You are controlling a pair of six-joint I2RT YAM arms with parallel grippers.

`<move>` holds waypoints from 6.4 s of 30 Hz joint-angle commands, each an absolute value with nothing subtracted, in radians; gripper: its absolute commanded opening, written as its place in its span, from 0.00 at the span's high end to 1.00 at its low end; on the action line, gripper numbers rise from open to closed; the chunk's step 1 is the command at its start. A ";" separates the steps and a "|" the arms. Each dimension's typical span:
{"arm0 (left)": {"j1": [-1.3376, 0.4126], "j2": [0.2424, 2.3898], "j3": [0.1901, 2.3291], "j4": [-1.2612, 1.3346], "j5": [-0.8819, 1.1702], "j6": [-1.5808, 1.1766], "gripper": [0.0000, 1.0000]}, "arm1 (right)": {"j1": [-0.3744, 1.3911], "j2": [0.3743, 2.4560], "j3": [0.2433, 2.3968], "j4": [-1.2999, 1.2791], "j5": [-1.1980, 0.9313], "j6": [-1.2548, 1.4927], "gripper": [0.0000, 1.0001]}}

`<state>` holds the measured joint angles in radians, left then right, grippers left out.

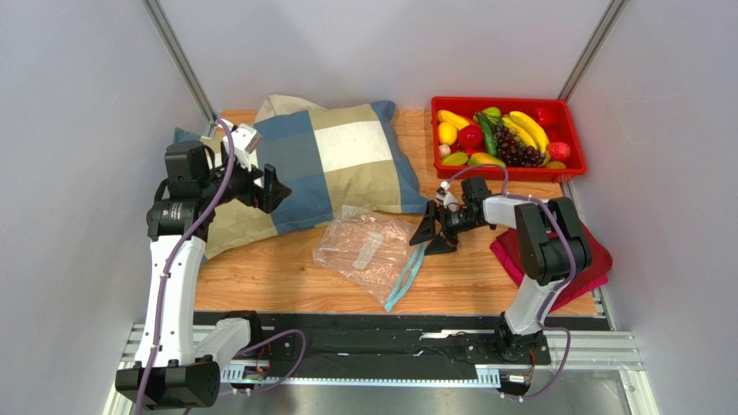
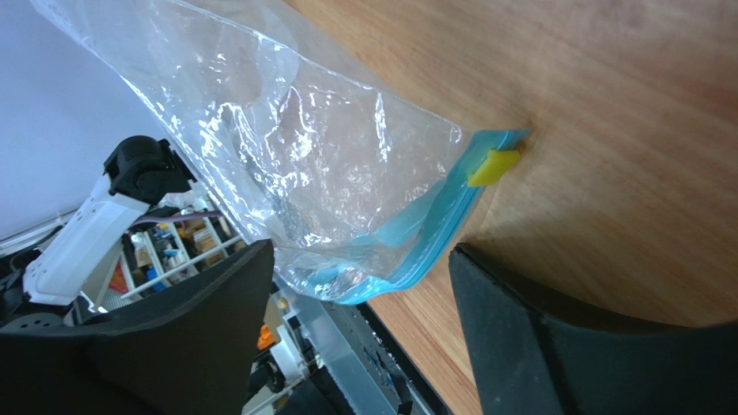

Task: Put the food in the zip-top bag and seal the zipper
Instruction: Pick up the zipper food storage bag at the center of the board, then pick up the fake fruit from the bin.

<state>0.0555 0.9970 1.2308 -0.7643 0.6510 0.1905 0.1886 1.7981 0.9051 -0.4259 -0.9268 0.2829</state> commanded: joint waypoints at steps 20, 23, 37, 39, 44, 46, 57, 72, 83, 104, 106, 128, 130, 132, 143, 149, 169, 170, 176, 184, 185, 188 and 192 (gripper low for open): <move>-0.110 1.055 1.259 -0.765 0.674 0.348 0.02 | 0.192 1.471 0.864 -0.417 -0.913 0.264 0.70; -0.135 1.046 1.244 -0.765 0.661 0.364 0.02 | 0.195 1.456 0.682 -0.273 -0.997 0.443 0.54; -0.135 1.065 1.206 -0.700 0.646 0.318 0.01 | 0.215 1.660 0.536 0.351 -1.009 0.644 0.43; -0.135 1.058 1.194 -0.690 0.637 0.308 0.01 | 0.213 1.745 0.540 0.432 -1.035 0.667 0.46; -0.135 1.054 1.166 -0.675 0.627 0.304 0.01 | 0.219 1.871 0.551 0.708 -1.048 0.735 0.53; -0.135 1.060 1.160 -0.680 0.627 0.304 0.01 | 0.222 1.910 0.557 0.765 -1.060 0.779 0.58; -0.239 1.078 1.248 -0.735 0.571 0.316 0.14 | 0.199 1.536 0.590 0.541 -1.070 0.971 1.00; -0.615 1.275 1.566 -0.614 0.410 -0.067 0.20 | 0.232 1.230 1.173 -0.686 -0.560 0.978 1.00; -0.929 1.414 1.644 -0.603 0.030 -0.137 0.25 | 0.250 1.247 1.235 -0.689 -0.528 1.179 1.00; -1.037 1.677 1.775 -0.683 -0.255 -0.198 0.44 | 0.304 1.258 1.258 -0.667 -0.545 1.249 1.00; -1.035 1.675 1.767 -0.683 -0.238 -0.202 0.58 | 0.307 1.252 1.253 -0.667 -0.545 1.249 1.00; -0.914 1.592 1.736 -0.425 0.301 -0.506 1.00 | 0.209 0.992 1.209 -0.755 -0.554 0.462 0.30; -0.914 1.623 1.762 -0.428 0.298 -0.528 1.00 | 0.206 1.022 1.232 -0.756 -0.574 0.460 0.32; -0.913 1.638 1.775 -0.425 0.305 -0.543 1.00 | 0.207 1.037 1.233 -0.741 -0.609 0.457 0.53; -0.845 1.626 1.766 -0.655 0.002 -0.442 1.00 | 0.045 1.042 1.223 -0.960 -0.552 0.214 1.00; -0.831 1.670 1.769 -0.802 -0.154 -0.356 1.00 | -0.078 1.110 1.192 -1.008 -0.638 0.032 1.00; -0.831 1.736 1.884 -0.801 -0.020 -0.463 1.00 | -0.282 1.613 1.871 -1.087 -0.855 -0.207 0.03; -0.831 1.740 1.890 -0.802 -0.018 -0.463 1.00 | -0.316 1.714 1.955 -1.119 -0.806 -0.240 0.04; -0.841 1.801 1.957 -0.798 -0.029 -0.462 1.00 | -0.354 2.053 2.437 -1.293 -0.545 -0.550 0.07; -0.841 1.838 1.951 -0.779 -0.008 -0.446 1.00 | -0.351 2.138 2.315 -1.080 -0.377 -0.761 0.12; -0.841 1.836 1.950 -0.776 -0.008 -0.445 1.00 | -0.348 2.155 2.316 -1.075 -0.365 -0.762 0.15; -0.842 1.844 1.940 -0.764 -0.006 -0.440 1.00 | -0.333 2.215 2.326 -1.040 -0.350 -0.746 0.19; -0.839 1.859 1.942 -0.767 0.020 -0.436 1.00 | -0.322 2.284 2.322 -0.916 -0.313 -0.684 0.26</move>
